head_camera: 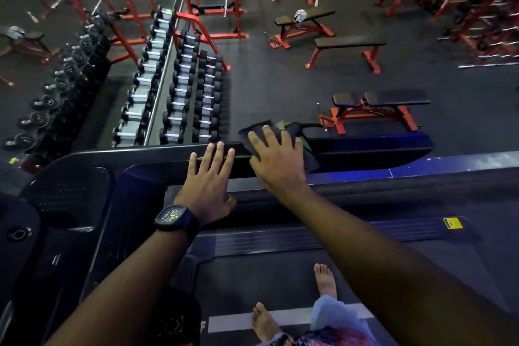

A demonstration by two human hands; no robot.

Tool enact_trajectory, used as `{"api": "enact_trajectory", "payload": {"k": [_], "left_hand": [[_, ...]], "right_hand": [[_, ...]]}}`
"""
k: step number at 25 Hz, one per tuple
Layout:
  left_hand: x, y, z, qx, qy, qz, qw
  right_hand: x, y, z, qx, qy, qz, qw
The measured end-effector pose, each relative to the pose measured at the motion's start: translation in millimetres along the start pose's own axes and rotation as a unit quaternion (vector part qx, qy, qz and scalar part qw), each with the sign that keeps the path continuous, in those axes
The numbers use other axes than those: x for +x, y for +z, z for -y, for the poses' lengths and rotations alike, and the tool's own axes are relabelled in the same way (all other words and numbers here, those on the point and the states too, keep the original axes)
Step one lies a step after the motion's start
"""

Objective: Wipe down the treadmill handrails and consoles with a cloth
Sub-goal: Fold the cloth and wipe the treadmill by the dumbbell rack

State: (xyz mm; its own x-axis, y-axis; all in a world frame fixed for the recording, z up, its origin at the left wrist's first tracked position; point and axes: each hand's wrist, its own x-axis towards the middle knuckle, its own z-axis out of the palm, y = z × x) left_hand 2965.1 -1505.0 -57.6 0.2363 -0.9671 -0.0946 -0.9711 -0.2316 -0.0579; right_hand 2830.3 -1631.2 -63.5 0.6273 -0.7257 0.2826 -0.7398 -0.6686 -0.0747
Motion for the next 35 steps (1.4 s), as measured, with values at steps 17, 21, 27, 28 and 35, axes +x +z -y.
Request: {"api": "enact_trajectory", "payload": {"k": [17,21,27,28,35], "left_hand": [[5.8,-0.4,-1.1,-0.007,0.030,-0.014,0.999],[6.5,0.0,-1.2,-0.007,0.036,-0.018,0.999],[7.9,-5.3,-12.3,-0.028,0.023,-0.016,0.999],[8.7,-5.5,-15.6,-0.030,0.020,-0.018,0.999],[17.0,-2.7,-31.4,-0.021,0.025,-0.025,0.999]], "right_hand": [[16.4,-5.2,-22.0,0.031,0.038,0.029,0.998],[17.2,-9.1,1.5,0.002,0.145,0.032,0.989],[17.0,-14.0,-42.7,0.035,0.235,0.041,0.971],[14.6,-10.2,-31.0,0.020,0.240,0.035,0.970],[3.8,-11.9,-63.4,0.035,0.245,0.013,0.969]]}}
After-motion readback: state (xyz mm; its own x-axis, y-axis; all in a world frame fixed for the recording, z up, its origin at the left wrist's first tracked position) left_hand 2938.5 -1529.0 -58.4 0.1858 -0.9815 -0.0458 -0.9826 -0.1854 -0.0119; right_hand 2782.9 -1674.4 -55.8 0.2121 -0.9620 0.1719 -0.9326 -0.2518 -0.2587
